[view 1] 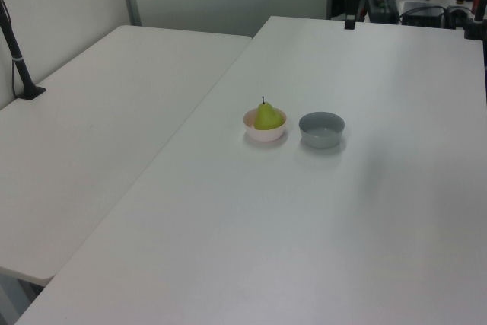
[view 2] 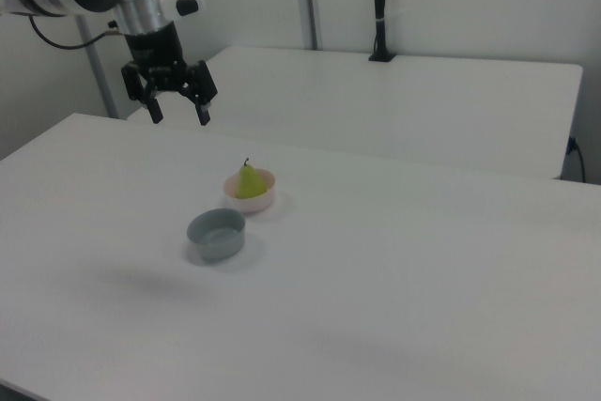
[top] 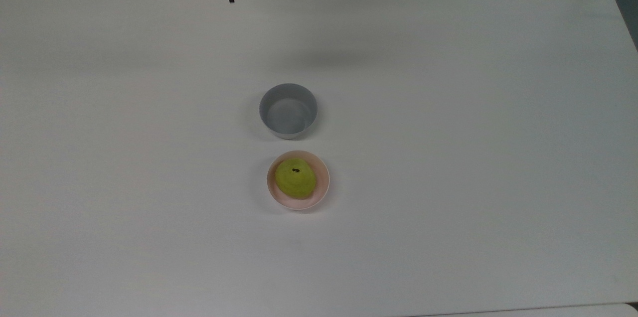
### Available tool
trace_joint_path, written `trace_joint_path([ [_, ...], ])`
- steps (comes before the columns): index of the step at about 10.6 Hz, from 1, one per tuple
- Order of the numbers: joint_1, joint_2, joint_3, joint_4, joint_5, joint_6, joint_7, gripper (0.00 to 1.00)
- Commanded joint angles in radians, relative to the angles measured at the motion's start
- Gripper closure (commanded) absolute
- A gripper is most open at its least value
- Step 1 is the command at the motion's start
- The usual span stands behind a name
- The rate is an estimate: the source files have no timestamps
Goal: Pick up a pear from the bowl
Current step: 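Move the open gripper over the pink bowl holding the green pear, then lower the gripper into the pink bowl and close on the pear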
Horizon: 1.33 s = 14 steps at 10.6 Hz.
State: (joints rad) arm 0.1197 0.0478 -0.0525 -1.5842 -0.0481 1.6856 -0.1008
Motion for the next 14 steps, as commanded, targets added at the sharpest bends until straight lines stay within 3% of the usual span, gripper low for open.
trace_joint_path([
  [1, -0.003, 0.099, -0.003, 0.050, 0.010, 0.068, -0.025, 0.00],
  [8, 0.006, 0.348, 0.000, 0.056, 0.008, 0.460, 0.095, 0.00],
  [14, 0.035, 0.487, 0.002, 0.056, -0.001, 0.647, 0.113, 0.00],
])
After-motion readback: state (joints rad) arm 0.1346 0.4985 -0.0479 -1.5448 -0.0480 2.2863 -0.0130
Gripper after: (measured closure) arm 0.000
